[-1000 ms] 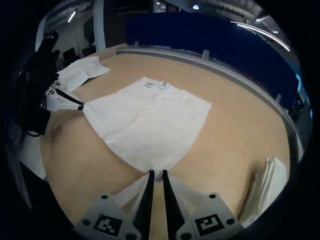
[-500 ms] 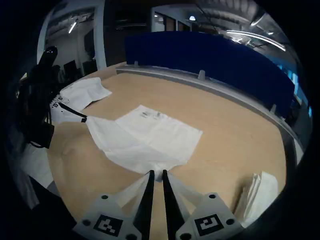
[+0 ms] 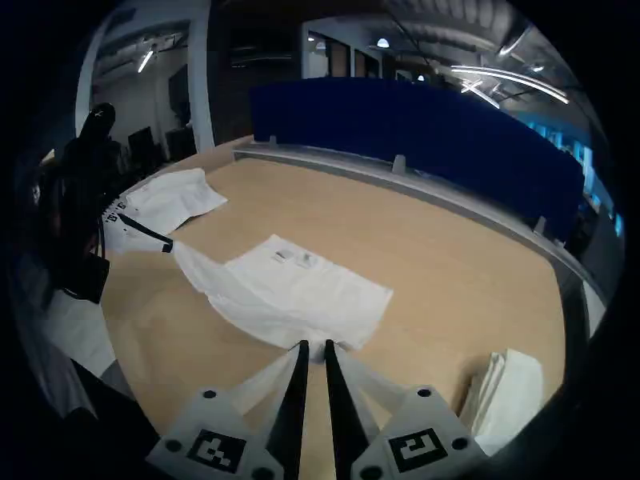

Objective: Fold towel

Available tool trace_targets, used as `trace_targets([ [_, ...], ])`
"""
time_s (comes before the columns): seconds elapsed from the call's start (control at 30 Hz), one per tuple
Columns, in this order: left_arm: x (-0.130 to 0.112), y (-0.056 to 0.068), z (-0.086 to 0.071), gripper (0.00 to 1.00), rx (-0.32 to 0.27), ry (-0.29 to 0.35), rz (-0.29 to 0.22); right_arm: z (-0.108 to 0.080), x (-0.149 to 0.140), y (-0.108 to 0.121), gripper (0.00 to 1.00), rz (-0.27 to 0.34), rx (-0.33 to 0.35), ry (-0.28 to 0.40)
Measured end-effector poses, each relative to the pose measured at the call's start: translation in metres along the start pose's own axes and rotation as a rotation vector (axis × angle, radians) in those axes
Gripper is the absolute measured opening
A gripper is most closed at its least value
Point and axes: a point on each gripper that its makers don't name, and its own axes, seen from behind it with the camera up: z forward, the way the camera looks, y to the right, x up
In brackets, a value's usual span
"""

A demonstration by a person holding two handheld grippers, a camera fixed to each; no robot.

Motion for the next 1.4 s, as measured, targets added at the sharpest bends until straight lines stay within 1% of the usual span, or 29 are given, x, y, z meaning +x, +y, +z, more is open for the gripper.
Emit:
trace_targets([
  [0.1, 0.001, 0.001, 0.001, 0.08, 0.002, 0.002, -0.005, 0.002, -0.002, 0.002, 0.15, 0.002, -0.002, -0.007],
  [0.2, 0.004, -0.001, 0.005, 0.08, 0.007, 0.003, -0.015, 0.005, -0.002, 0.004, 0.15, 0.007, 0.000, -0.009],
  [0.4, 0.011, -0.008, 0.019, 0.08, 0.018, 0.002, -0.032, 0.017, 0.004, 0.013, 0.15, -0.002, -0.005, -0.012],
  [0.53, 0.018, -0.015, 0.035, 0.08, 0.029, -0.004, -0.042, 0.032, 0.010, 0.022, 0.15, -0.006, -0.014, -0.010],
  [0.77, 0.031, -0.028, 0.066, 0.08, 0.038, -0.006, -0.058, 0.061, 0.015, 0.042, 0.15, 0.015, -0.023, -0.019],
  [1.0, 0.041, -0.043, 0.092, 0.08, 0.056, -0.008, -0.035, 0.089, 0.014, 0.060, 0.15, 0.038, -0.035, -0.044],
  [1.1, 0.041, -0.047, 0.102, 0.08, 0.059, -0.020, -0.030, 0.098, 0.012, 0.064, 0.15, 0.042, -0.034, -0.058],
  [1.4, 0.033, -0.055, 0.125, 0.08, 0.064, -0.045, -0.025, 0.118, -0.002, 0.072, 0.15, 0.044, -0.041, -0.098],
])
